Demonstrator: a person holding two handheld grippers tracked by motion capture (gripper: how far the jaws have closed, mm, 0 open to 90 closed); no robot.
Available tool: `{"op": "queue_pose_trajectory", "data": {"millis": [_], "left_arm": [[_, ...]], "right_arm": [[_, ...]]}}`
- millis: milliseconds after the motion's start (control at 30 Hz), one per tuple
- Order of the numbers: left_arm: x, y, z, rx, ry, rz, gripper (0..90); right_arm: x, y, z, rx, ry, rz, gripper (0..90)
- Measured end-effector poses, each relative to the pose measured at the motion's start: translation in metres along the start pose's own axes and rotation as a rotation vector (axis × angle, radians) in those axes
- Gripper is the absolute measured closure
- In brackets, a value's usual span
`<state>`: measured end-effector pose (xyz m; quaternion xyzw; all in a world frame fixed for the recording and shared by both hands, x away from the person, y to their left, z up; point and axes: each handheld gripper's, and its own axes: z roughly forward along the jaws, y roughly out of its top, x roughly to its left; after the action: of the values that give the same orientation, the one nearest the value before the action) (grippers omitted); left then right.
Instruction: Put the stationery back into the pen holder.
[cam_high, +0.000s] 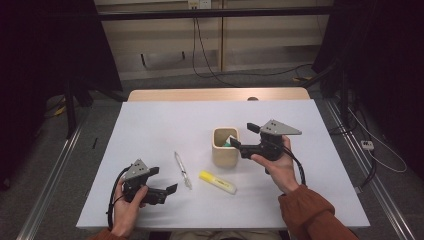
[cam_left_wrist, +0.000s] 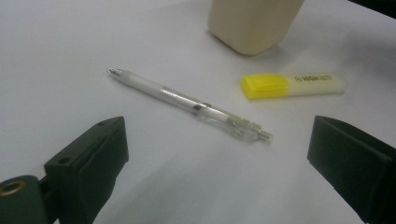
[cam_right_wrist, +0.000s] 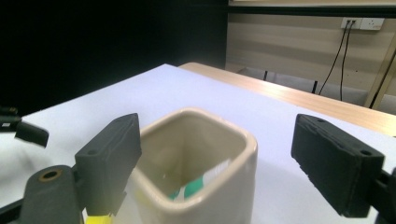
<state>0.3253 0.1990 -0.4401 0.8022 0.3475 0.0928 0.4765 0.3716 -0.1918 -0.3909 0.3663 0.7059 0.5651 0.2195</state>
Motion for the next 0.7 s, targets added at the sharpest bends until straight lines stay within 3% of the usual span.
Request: {"op": "queue_pose_trajectory", "data": {"millis": [333, 467, 700], "left_arm": [[-0.001, 0.001, 0.002, 0.003, 0.013, -0.013, 5.2], [-0.003, 0.001, 0.004, -0.002, -0.002, -0.005, 5.2], [-0.006, 0.004, 0.007, 0.004, 0.047, -0.005, 5.2]], "right_arm": [[0.0, -0.015, -0.02, 0.055, -0.018, -0.013, 12.3], [-0.001, -0.025, -0.032, 0.09, -0.04, -0.035, 10.4], [-0.002, -0.042, -0.052, 0.116, -0.043, -0.037, 9.1]]}}
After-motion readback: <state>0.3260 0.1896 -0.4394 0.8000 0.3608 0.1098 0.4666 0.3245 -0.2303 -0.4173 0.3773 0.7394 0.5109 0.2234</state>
